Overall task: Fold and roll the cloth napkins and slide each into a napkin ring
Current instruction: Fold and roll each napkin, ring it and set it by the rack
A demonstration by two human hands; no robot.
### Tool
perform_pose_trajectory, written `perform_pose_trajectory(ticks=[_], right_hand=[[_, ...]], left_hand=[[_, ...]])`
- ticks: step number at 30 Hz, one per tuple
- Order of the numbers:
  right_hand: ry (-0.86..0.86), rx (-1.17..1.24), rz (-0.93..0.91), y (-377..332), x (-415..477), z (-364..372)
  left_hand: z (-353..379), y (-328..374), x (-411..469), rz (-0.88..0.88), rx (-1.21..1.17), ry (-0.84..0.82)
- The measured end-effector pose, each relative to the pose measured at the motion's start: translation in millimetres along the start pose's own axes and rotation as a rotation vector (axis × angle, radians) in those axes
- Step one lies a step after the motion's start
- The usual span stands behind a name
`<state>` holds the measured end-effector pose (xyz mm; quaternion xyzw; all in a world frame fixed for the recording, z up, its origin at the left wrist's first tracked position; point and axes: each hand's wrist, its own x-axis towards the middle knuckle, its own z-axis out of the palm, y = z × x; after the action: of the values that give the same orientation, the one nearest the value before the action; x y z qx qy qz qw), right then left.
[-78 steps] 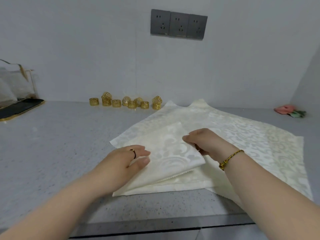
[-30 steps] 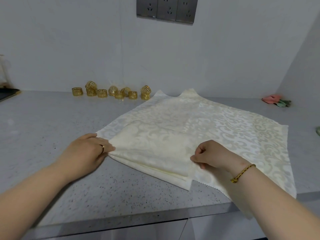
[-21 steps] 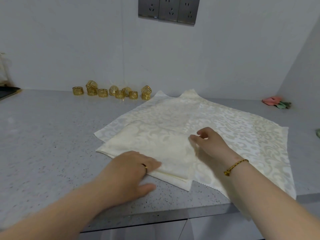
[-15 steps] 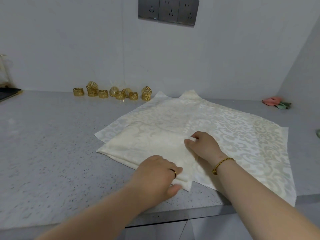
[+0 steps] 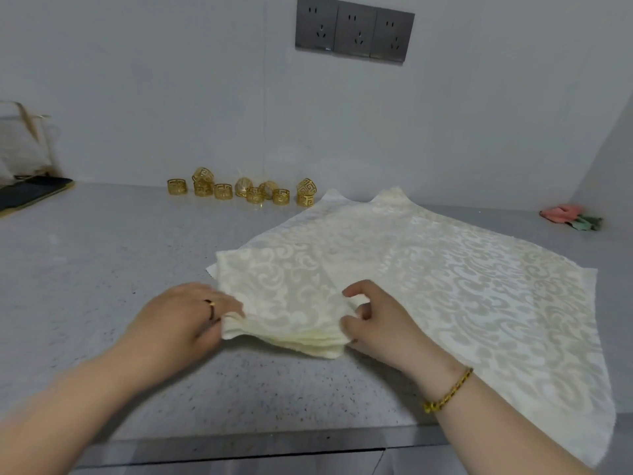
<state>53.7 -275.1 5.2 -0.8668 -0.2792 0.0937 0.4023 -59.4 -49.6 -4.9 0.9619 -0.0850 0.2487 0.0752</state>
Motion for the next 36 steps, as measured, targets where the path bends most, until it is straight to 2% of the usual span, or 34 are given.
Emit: perform_pose_trajectory(ticks=[4,7,10,12,15,17,20,28,31,33,36], right_hand=[[-0.124,-0.220,-0.086,-14,-15,28],[0.015,-0.539,-0.207,-16,-21,38],[0.137,-0.639,-0.390,-11,-25,55],[0.136,-0.664,-0.462,-9,-26,61],[-0.082,-0.524,-0.477,-13,-29,61],[-0.179,-0.457,-0.405,-10,-29,56],[-0.227,-0.461,-0.386,-6,-27,50],[-0.193,-0.325,-0.423,12,-17,42],[-0.193,-0.310,-0.436,13,-18,42],[-0.164,-0.305,-0.454,15,-19,43],[-0.048,-0.310,-0.506,17,-20,46]], left_hand=[[-1,-26,-32,-0.079,-0.066,0.034],[8,-29,-50,-0.087,-0.141,0.059],[14,-29,-59,-0.111,-0.167,0.099],[12,-27,-57,-0.112,-0.116,0.094],[9,-22,-55,-0.108,-0.015,0.099],[9,-21,-55,-0.114,0.012,0.138],[8,-21,-55,-0.113,0.005,0.140],[5,-21,-56,-0.114,-0.062,0.122],[2,-22,-58,-0.273,-0.269,0.092],[0,-17,-56,-0.399,-0.314,0.031],[-5,-15,-56,-0.435,-0.366,0.003]])
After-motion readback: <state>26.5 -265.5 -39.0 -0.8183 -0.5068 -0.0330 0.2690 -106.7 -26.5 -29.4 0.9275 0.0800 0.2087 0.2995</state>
